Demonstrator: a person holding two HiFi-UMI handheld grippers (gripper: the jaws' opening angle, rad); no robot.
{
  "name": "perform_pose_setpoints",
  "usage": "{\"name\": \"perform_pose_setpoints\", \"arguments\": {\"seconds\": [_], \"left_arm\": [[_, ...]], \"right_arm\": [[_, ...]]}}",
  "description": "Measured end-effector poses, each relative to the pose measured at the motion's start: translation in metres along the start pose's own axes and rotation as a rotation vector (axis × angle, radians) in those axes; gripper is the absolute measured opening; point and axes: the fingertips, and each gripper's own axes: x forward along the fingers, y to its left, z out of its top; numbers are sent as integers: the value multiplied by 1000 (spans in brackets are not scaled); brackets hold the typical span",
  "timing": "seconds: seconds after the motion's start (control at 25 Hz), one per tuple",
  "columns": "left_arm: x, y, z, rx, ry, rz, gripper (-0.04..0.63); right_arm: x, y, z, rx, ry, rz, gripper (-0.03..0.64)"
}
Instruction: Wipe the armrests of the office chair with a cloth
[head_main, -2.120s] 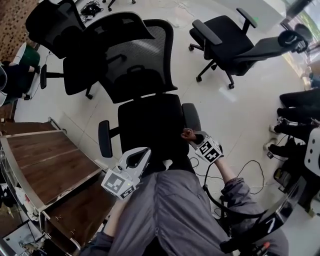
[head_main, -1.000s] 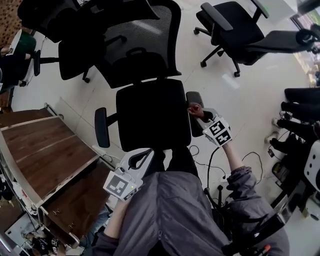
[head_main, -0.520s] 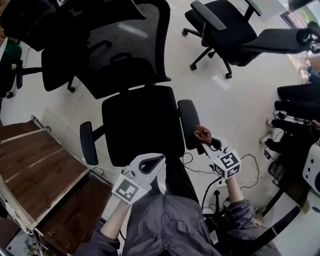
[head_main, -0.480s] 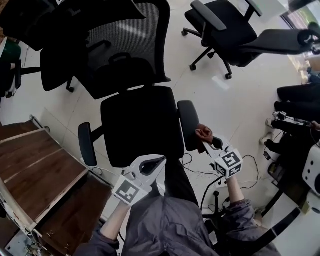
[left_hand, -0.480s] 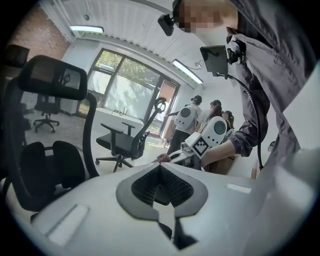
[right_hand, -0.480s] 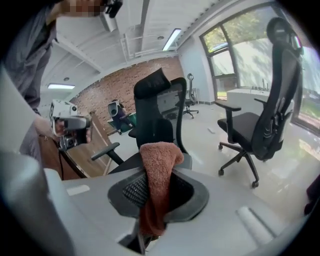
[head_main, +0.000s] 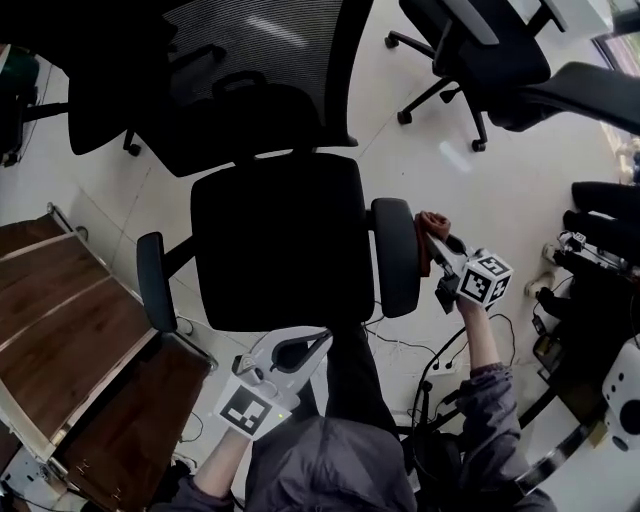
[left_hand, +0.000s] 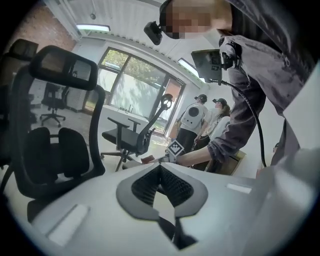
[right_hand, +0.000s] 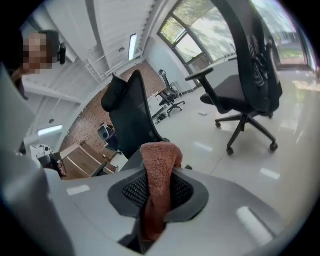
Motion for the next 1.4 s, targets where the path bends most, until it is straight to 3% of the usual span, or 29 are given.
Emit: {"name": "perform_pose_setpoints", "arguments": {"seconds": [0.2,0.52,0.68,1.0,1.4], "left_arm": [[-4,7,-15,-51,15,20,17],[-12,7,-24,-103,7,58,17],[-15,5,-24,-91,4,45,17],[-30,-2,-10,-55,-32,19,17],[-57,-13,-15,-30,-5,0,17]], "right_arm": [[43,-29,-28,122,69,58,63],[113,-61,-71,119,193,-40,63],[107,-61,-65,106,190,-42,63],[40,-9,-21,94,78,28,63],[-12,17,-8,74,-14,-21,61]]}}
